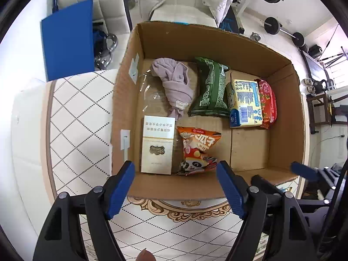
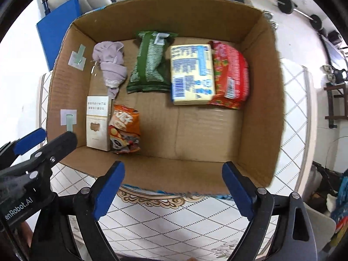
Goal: Organize soft objects
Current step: 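Place the white box and orange bag into the box, open both tools, then grasp the blue ice-cream wrapper with the right tool, then lower the blue wrapper into the box and open the right tool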
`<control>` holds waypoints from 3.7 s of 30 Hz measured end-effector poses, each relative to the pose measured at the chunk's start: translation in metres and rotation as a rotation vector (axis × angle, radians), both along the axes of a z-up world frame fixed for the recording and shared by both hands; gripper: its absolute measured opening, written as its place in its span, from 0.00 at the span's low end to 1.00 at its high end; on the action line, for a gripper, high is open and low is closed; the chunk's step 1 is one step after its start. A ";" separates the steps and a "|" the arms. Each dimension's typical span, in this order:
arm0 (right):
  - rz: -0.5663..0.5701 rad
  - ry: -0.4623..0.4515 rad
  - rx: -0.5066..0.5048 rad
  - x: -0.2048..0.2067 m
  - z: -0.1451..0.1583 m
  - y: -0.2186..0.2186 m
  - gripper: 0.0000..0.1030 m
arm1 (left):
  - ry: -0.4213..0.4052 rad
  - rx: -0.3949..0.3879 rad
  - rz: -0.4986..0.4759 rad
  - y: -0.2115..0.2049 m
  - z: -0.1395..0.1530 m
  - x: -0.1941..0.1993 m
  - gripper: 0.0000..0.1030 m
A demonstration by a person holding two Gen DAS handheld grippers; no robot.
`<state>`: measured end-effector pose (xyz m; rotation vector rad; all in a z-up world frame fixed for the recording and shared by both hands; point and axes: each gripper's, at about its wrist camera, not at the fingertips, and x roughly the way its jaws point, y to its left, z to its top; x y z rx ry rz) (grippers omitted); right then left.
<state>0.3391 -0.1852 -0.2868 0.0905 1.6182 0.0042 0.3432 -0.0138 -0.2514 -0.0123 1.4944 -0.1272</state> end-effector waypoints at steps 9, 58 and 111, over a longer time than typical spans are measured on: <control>-0.006 -0.123 0.009 -0.035 0.046 0.004 0.93 | -0.123 0.019 -0.010 -0.004 0.041 -0.031 0.96; -1.090 -0.043 0.509 -0.184 -0.034 -0.188 0.16 | -0.127 -0.029 0.025 -0.033 0.041 -0.068 0.96; -0.263 -0.227 -0.064 -0.033 0.059 -0.056 0.88 | -0.195 0.055 0.008 -0.005 0.056 -0.027 0.96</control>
